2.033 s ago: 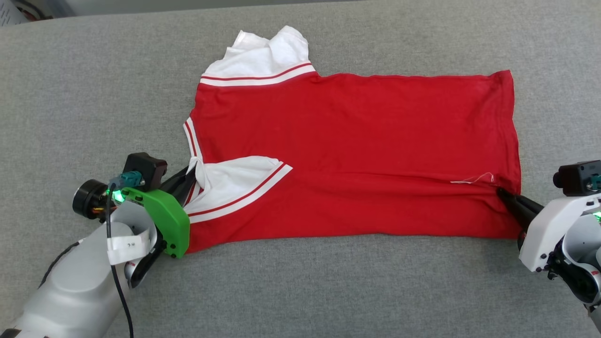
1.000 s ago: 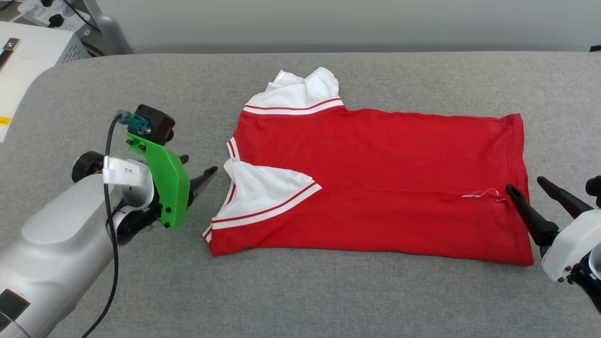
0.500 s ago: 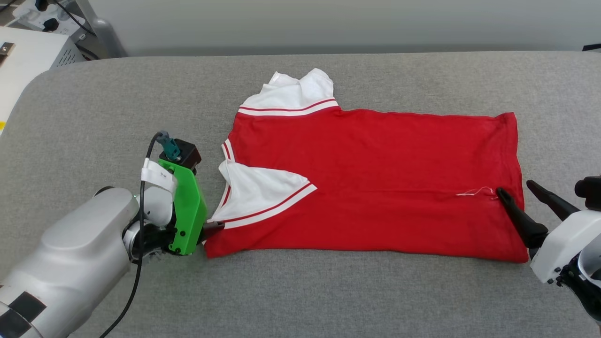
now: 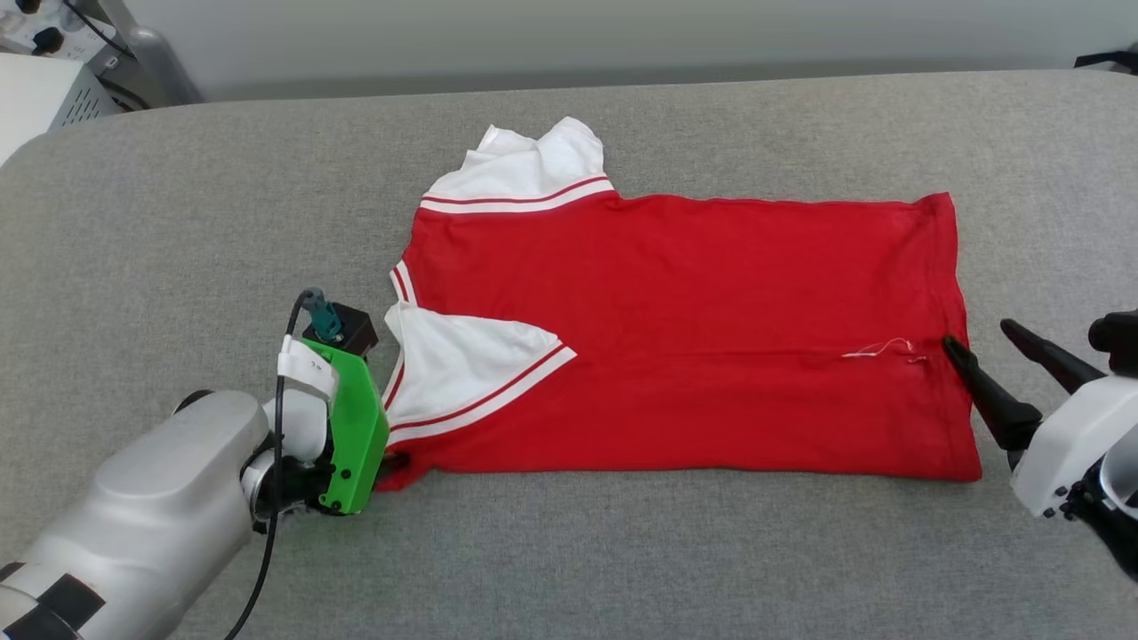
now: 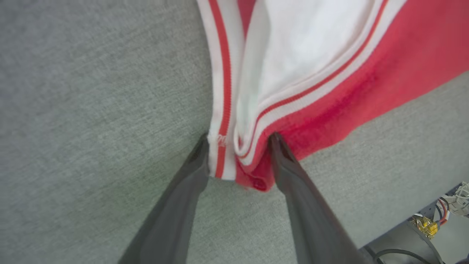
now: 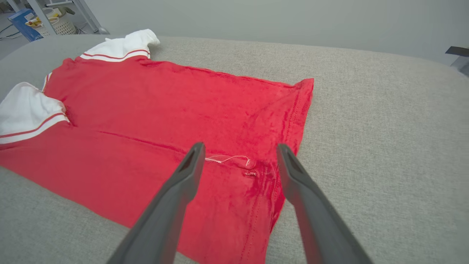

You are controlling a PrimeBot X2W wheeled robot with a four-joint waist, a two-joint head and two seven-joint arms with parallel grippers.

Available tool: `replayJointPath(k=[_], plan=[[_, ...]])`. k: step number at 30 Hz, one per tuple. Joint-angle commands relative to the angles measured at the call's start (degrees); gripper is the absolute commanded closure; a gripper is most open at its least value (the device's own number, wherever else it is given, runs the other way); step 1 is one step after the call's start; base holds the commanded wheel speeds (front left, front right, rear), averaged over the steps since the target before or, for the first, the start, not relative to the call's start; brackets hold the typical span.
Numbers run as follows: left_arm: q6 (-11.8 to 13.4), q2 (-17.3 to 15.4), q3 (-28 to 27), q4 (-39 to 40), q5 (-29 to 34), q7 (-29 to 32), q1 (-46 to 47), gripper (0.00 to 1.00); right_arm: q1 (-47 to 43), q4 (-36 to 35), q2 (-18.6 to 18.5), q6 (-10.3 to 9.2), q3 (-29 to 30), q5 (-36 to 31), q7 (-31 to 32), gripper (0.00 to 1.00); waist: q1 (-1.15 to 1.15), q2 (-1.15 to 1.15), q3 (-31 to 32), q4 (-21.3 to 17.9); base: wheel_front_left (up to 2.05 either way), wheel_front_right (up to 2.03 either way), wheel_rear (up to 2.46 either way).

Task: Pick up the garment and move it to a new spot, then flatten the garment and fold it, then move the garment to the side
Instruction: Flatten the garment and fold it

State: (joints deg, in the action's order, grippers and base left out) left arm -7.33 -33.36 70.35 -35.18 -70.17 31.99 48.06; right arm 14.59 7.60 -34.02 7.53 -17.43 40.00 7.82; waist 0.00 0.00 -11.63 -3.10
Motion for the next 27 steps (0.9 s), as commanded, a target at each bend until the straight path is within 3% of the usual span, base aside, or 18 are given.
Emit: replayJointPath(k=[1,5,10,15,20,27], plan=[[-0.1,1.1,1.1,0.5,-0.1,-0.6,-2.6,1.0,1.3,-0.8,-0.9,-0.04,0.5,-0.7,0.6,0.0,0.0,0.0,0.3,0.1,0.0,0.0,0.0],[-0.1,-0.2,0.7,2.6,-0.5,-3.4,-1.4,1.0,2.6,-2.9,-3.7,-0.04,2.0,-0.7,4.3,0.0,0.0,0.0,1.0,0.2,0.0,0.0,0.0],[-0.1,-2.6,0.4,6.0,-0.6,-6.7,-0.2,1.0,2.9,-6.0,-8.5,-0.04,1.6,2.7,17.7,0.0,0.0,0.0,1.5,0.3,0.0,0.0,0.0],[-0.1,-4.8,0.5,9.0,0.1,-8.7,0.7,1.0,2.8,-7.4,-10.2,-0.04,1.5,5.3,29.2,0.0,0.0,0.0,1.1,0.4,0.0,0.0,0.0],[-0.1,-5.7,0.7,11.0,0.8,-10.1,1.6,1.0,3.1,-5.3,-8.7,-0.04,0.4,4.6,35.0,0.0,0.0,0.0,0.1,0.9,0.0,0.0,0.0],[-0.1,-5.5,1.1,12.4,2.3,-10.6,3.5,1.0,4.7,1.2,-4.2,-0.04,-1.2,2.3,35.1,0.0,0.0,0.0,-1.9,2.2,0.0,0.0,0.0]])
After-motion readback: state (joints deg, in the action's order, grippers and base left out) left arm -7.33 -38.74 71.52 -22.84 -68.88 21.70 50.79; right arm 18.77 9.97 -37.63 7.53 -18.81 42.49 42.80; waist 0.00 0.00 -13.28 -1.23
